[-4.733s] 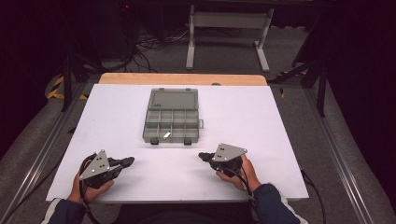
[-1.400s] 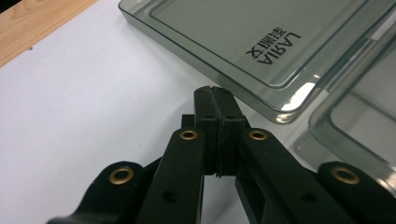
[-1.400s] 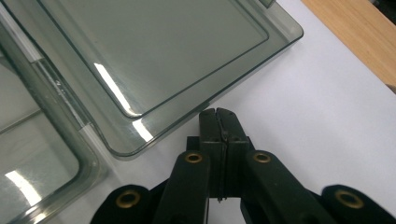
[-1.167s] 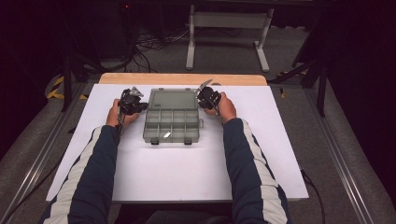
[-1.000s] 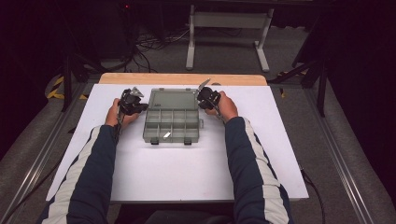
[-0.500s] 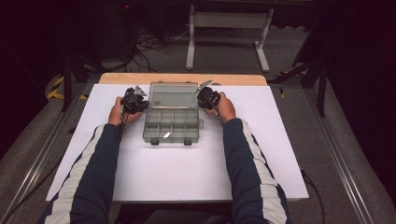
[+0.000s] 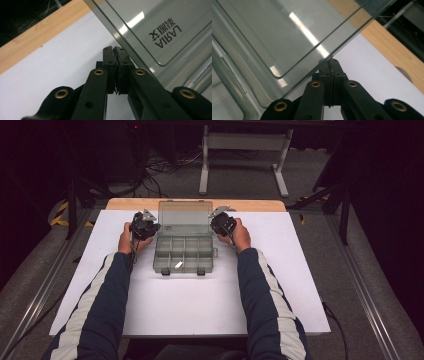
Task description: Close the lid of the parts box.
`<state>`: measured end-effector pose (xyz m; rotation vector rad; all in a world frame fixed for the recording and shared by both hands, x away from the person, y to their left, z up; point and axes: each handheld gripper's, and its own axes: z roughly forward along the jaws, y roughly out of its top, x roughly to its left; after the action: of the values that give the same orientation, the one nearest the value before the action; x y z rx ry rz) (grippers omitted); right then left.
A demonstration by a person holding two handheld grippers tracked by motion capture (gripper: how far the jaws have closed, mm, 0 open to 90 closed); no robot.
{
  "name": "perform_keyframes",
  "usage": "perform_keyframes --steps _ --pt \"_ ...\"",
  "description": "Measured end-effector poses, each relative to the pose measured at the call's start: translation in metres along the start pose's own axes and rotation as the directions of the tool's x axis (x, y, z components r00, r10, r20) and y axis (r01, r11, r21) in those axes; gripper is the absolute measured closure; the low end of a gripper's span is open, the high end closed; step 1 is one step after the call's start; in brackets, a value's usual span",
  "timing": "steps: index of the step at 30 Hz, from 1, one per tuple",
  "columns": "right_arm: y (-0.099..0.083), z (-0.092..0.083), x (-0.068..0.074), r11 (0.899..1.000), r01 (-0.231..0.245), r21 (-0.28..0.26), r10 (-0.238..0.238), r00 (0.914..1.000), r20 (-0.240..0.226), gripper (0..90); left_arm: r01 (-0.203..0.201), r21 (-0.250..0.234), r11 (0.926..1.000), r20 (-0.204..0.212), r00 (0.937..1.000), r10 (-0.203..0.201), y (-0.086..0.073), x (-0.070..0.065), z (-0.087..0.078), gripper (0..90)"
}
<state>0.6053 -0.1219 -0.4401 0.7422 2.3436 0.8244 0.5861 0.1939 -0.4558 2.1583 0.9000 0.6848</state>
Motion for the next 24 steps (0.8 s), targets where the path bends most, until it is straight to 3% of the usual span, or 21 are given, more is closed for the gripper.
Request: perform_keyframes --steps 12,24 --pt "0.004 -0.015 0.003 0.995 -0.001 -0.1 0.008 0.9974 0.072 90.0 -0.006 -0.066 0.9978 -0.04 0.9992 0.004 0.009 -0.003 -0.014 89.3" --pt "0.014 -0.037 0.007 0.982 0.009 -0.191 0.015 0.9922 0.123 90.0 -0.026 -0.113 0.9933 -0.07 0.9974 0.018 0.02 -0.006 -0.035 89.6"
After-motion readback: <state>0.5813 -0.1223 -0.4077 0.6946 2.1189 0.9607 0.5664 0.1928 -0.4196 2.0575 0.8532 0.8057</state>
